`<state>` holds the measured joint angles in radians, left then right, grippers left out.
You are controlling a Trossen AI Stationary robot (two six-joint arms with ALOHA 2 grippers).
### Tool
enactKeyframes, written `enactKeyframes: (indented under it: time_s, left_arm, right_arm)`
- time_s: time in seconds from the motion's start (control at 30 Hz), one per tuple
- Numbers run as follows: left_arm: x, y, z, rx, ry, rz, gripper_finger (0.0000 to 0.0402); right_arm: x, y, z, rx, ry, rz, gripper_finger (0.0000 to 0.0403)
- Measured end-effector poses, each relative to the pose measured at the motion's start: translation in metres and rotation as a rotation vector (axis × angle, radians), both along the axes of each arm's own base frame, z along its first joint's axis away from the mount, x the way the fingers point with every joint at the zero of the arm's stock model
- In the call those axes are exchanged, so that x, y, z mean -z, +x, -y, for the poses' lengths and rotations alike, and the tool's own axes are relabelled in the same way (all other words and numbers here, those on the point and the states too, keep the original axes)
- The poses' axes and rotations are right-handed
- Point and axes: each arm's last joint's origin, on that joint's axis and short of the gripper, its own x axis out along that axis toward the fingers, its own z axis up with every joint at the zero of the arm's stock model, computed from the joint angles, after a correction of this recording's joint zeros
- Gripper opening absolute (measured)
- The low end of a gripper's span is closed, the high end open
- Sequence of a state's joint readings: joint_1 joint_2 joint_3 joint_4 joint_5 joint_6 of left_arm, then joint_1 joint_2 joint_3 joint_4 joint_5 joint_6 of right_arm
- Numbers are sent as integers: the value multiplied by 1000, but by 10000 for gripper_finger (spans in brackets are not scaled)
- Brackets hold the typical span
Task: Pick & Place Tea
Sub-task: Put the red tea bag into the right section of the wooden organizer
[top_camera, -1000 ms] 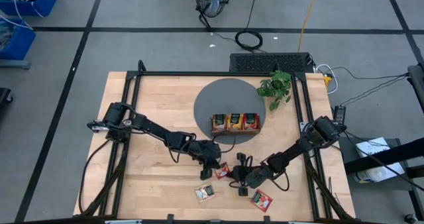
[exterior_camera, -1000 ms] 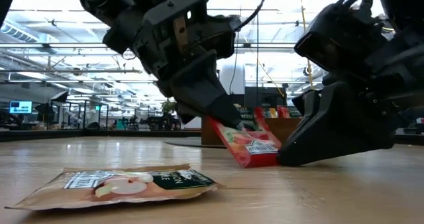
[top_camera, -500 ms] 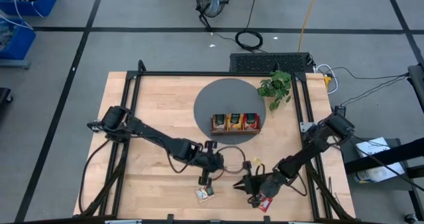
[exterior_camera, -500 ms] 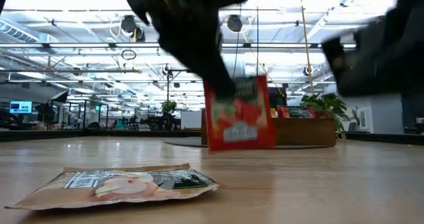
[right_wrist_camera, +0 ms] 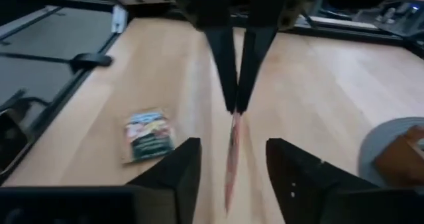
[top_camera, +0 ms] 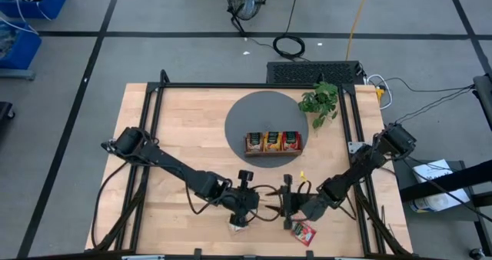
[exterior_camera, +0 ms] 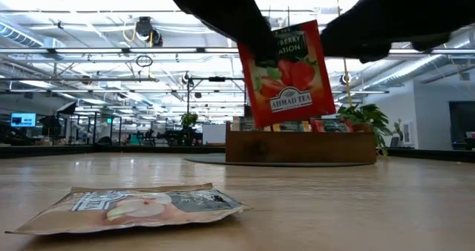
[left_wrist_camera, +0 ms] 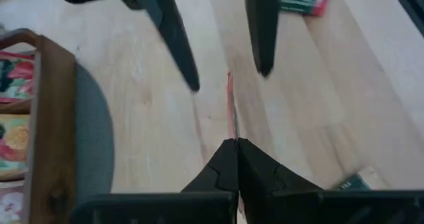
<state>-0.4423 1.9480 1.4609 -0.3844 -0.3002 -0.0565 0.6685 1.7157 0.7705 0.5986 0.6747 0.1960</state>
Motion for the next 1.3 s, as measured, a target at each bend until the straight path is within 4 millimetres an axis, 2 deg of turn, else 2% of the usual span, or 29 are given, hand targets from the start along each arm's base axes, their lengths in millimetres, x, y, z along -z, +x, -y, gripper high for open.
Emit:
enactKeyframes:
  time_s: [0.17,0.33,0.47,0.67,0.9,1.07,1.23,1.3]
  left_arm:
    - [0,2,-1,-3,-7,8,3]
    - [4,6,-7,-16,-12,7,6]
    - [8,8,-9,-13,-21,-12,4]
    - [11,10,-9,-12,-27,-15,4]
    - [10,11,-10,-19,-28,1,19]
    - [11,11,-10,-26,-33,-2,50]
    - [8,6,-6,-27,-40,-14,107]
    - [6,-1,-3,-53,-53,-60,130]
  right_arm:
    - [1,9,11,-21,45,-19,187]
    - [2,14,19,-6,71,-35,177]
    - [2,14,19,-19,75,-41,132]
    - [3,14,18,-31,47,-45,16]
    - [5,14,20,-19,43,-67,2]
    - [9,12,21,-14,17,-105,1]
    - [13,9,24,-9,-22,-162,0]
    - [12,7,26,-3,-44,-190,0]
